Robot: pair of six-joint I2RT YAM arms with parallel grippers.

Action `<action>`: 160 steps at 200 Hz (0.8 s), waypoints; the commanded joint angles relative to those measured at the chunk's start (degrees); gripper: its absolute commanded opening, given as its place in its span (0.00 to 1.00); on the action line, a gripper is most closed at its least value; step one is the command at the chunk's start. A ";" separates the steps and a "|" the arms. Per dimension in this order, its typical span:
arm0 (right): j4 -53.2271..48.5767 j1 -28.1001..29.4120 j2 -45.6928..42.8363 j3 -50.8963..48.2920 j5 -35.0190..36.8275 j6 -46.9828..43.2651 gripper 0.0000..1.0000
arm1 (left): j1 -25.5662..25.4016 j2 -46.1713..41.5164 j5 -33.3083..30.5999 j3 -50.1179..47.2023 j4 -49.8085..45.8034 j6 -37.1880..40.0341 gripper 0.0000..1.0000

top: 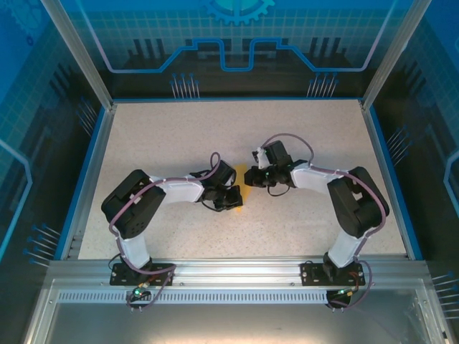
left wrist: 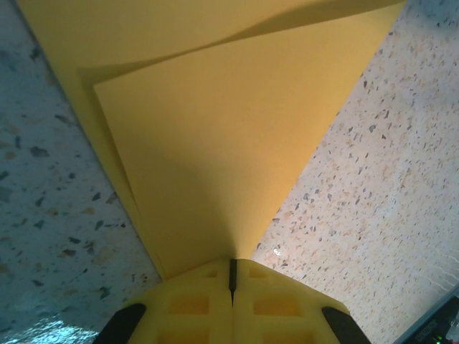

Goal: Fold a paper plane with a square sheet of paper (pick it up from the middle)
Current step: Third fold the triangle at the center of the table.

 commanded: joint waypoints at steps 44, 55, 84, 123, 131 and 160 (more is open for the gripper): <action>-0.95 -0.12 6.96 0.19 1.68 0.65 0.11 | -0.51 0.83 -2.15 -0.97 -7.01 1.48 0.04; -1.60 -1.24 7.16 0.16 3.56 0.65 0.11 | -0.51 0.79 -2.17 -1.00 -7.01 1.52 0.04; -2.14 -5.08 5.96 0.00 7.89 1.16 0.10 | -0.46 0.46 -1.96 -1.26 -7.03 1.87 0.04; -3.23 -6.02 2.01 3.07 7.57 -0.48 0.11 | -0.49 -0.35 -1.61 -1.03 -6.77 2.14 0.05; -4.22 -5.24 1.86 4.38 7.64 -1.28 0.11 | -0.46 -0.64 -1.57 -0.87 -6.87 2.38 0.05; -6.59 -2.97 5.02 9.59 8.18 -2.08 0.12 | -0.51 -2.03 -1.64 -0.36 -7.07 3.65 0.07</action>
